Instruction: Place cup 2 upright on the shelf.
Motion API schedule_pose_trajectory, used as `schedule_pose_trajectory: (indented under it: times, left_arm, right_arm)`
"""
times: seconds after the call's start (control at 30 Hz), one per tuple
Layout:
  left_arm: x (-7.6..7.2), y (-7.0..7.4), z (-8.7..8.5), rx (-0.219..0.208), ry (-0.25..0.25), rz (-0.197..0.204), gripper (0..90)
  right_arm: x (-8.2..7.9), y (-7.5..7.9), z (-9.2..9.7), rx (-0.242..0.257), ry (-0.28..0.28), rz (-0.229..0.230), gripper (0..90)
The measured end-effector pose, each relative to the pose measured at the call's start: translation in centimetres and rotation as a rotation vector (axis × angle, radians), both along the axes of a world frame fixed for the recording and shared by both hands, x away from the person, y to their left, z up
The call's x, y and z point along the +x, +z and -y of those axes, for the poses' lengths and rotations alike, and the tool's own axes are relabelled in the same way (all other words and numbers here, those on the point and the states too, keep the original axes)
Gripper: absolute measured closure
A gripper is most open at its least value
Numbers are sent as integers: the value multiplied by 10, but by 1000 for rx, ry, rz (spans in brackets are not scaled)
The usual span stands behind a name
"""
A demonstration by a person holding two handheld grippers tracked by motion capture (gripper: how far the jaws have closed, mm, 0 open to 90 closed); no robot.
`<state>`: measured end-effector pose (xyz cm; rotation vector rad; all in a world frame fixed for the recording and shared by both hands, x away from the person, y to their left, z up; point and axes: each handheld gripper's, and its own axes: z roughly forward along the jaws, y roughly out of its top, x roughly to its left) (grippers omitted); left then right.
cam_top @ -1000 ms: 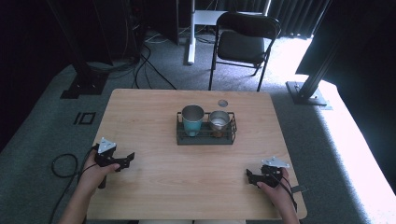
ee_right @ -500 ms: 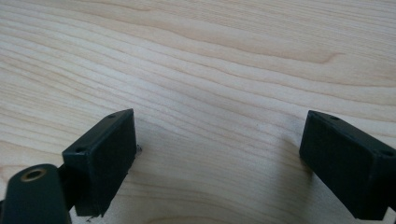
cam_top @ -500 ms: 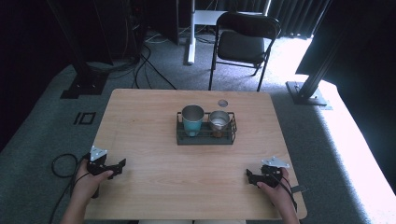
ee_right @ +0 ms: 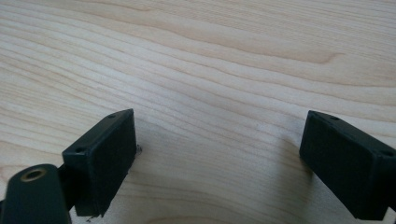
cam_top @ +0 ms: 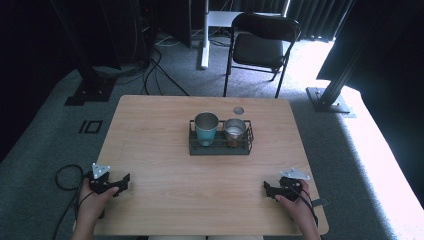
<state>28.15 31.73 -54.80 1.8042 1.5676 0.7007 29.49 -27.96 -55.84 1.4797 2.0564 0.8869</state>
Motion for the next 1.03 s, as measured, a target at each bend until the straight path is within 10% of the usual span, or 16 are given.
schedule_pose_trajectory:
  times: [1.03]
  left_arm:
    - [2,-8,10,29,67,-74,93]
  right_arm:
    - [0,0,0,0,-1,-1,103]
